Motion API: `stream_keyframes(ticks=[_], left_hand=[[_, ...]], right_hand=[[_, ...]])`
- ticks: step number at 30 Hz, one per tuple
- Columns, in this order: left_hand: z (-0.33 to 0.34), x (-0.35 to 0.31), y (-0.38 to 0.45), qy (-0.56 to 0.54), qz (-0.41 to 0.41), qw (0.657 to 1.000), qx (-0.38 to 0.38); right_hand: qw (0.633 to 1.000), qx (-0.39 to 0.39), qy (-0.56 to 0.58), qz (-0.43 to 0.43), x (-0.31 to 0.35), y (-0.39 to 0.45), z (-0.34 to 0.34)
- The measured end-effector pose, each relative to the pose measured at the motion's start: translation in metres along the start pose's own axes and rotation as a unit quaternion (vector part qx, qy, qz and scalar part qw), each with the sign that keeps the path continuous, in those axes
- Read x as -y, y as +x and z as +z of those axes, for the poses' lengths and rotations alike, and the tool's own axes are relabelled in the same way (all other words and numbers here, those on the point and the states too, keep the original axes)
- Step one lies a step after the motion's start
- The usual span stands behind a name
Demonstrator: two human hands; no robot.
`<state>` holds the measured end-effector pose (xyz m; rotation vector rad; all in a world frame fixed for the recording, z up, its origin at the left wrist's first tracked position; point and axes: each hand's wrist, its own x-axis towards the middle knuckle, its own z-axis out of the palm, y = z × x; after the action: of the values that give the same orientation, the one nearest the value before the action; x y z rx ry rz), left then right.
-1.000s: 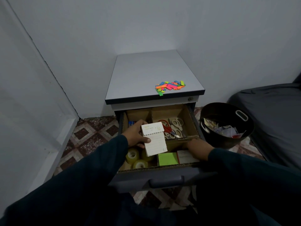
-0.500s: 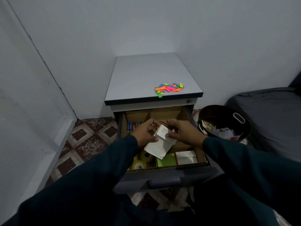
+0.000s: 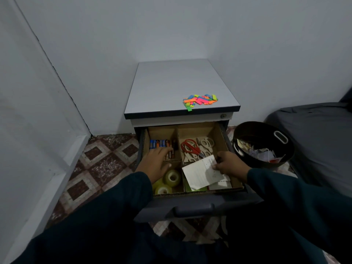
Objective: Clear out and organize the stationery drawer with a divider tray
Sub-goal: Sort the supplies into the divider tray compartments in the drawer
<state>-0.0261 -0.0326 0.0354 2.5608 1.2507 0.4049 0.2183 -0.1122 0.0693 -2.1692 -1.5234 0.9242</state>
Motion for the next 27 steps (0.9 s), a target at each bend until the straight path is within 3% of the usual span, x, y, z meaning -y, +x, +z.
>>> stream_keyframes(ticks=[8, 13, 27], left_hand=[[0.024, 0.016, -0.028, 0.108, 0.071, 0.991, -0.045], [0.027, 0.019, -0.029, 0.121, 0.083, 0.988, -0.050], [0.031, 0.021, -0.029, 0.132, 0.062, 0.989, -0.018]], right_hand=[[0.993, 0.050, 0.051, 0.095, -0.019, 0.001, 0.024], [0.989, 0.046, 0.049, 0.132, -0.023, 0.006, 0.034], [0.990, 0.024, 0.065, 0.125, -0.033, 0.006, 0.038]])
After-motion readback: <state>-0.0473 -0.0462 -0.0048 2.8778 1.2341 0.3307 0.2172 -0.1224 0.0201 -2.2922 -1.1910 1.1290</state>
